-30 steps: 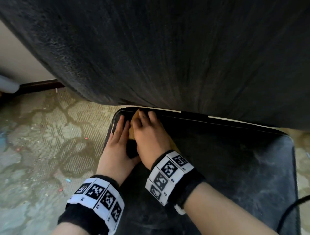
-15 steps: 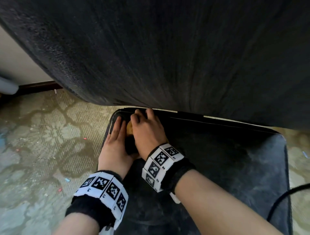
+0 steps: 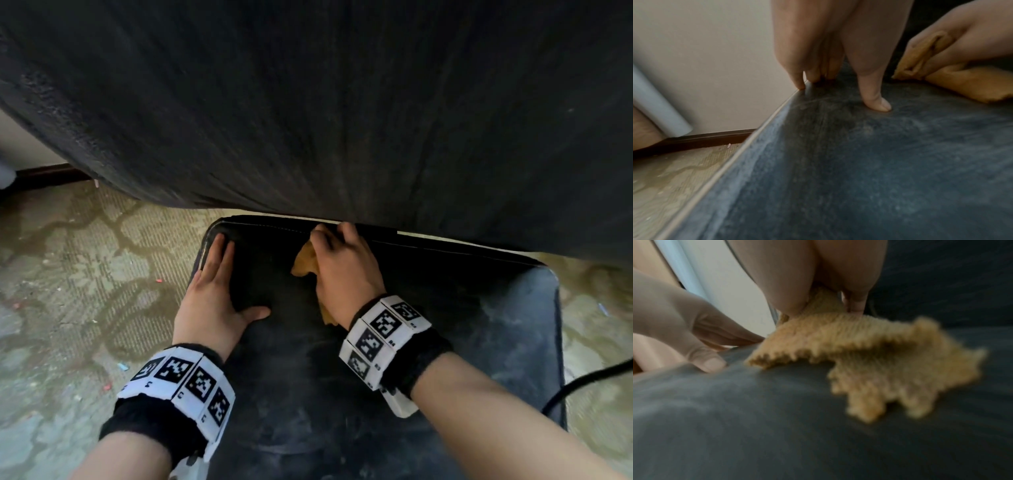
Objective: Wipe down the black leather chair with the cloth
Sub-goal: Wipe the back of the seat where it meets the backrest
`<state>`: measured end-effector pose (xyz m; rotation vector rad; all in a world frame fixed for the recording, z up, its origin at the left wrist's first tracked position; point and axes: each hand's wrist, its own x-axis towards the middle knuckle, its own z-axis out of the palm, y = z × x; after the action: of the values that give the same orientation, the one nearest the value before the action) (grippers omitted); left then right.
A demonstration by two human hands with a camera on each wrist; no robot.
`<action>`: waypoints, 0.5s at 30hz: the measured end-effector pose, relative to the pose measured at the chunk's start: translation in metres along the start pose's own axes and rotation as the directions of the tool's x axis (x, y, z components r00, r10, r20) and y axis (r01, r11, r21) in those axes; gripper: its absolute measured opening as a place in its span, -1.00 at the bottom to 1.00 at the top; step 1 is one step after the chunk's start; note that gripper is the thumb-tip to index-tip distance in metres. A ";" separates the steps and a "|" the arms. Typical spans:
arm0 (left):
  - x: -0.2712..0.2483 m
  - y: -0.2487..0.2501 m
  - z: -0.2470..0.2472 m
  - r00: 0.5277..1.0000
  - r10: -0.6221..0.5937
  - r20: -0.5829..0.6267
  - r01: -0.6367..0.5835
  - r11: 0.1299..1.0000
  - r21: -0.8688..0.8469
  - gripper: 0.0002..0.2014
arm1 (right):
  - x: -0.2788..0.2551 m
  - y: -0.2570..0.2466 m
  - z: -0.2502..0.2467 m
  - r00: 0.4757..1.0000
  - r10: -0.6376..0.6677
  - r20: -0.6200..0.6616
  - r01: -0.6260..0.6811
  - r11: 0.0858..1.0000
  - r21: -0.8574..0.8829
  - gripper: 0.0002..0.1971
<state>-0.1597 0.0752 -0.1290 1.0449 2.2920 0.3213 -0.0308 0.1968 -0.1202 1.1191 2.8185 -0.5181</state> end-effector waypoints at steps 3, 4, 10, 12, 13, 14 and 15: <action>0.000 0.003 -0.001 1.000 -0.003 -0.003 0.003 1.000 0.015 0.08 | -0.012 0.017 -0.002 1.000 -0.008 -0.029 0.008 1.000 -0.013 -0.43; 0.000 0.003 -0.001 1.000 -0.007 -0.002 0.007 1.000 0.020 0.08 | -0.015 0.022 -0.002 0.999 -0.017 -0.040 0.017 1.000 -0.011 -0.42; -0.003 0.009 -0.004 0.999 -0.044 0.006 0.044 0.998 0.042 0.06 | -0.027 0.034 -0.006 0.997 0.035 -0.065 -0.033 0.999 0.029 -0.39; -0.006 0.016 -0.001 0.999 -0.037 -0.006 0.037 0.995 0.095 0.01 | -0.028 0.034 -0.008 0.996 0.062 -0.058 -0.060 0.997 0.049 -0.39; -0.008 0.020 0.001 1.000 -0.001 -0.013 0.002 0.993 0.121 -0.02 | -0.029 0.034 -0.010 0.996 0.072 -0.044 -0.070 0.996 0.047 -0.39; -0.010 0.026 0.004 0.998 0.060 -0.009 -0.059 0.990 0.131 -0.03 | -0.030 0.035 -0.011 0.996 0.081 -0.026 -0.080 0.996 0.047 -0.41; -0.013 0.032 0.009 0.992 0.124 0.019 -0.126 0.984 0.128 -0.02 | -0.030 0.034 -0.014 0.996 0.089 0.011 -0.090 0.993 0.075 -0.44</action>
<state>-0.1278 0.0862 -0.1166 1.2558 2.2668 0.2194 0.0153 0.2046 -0.1115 1.2473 2.7487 -0.6244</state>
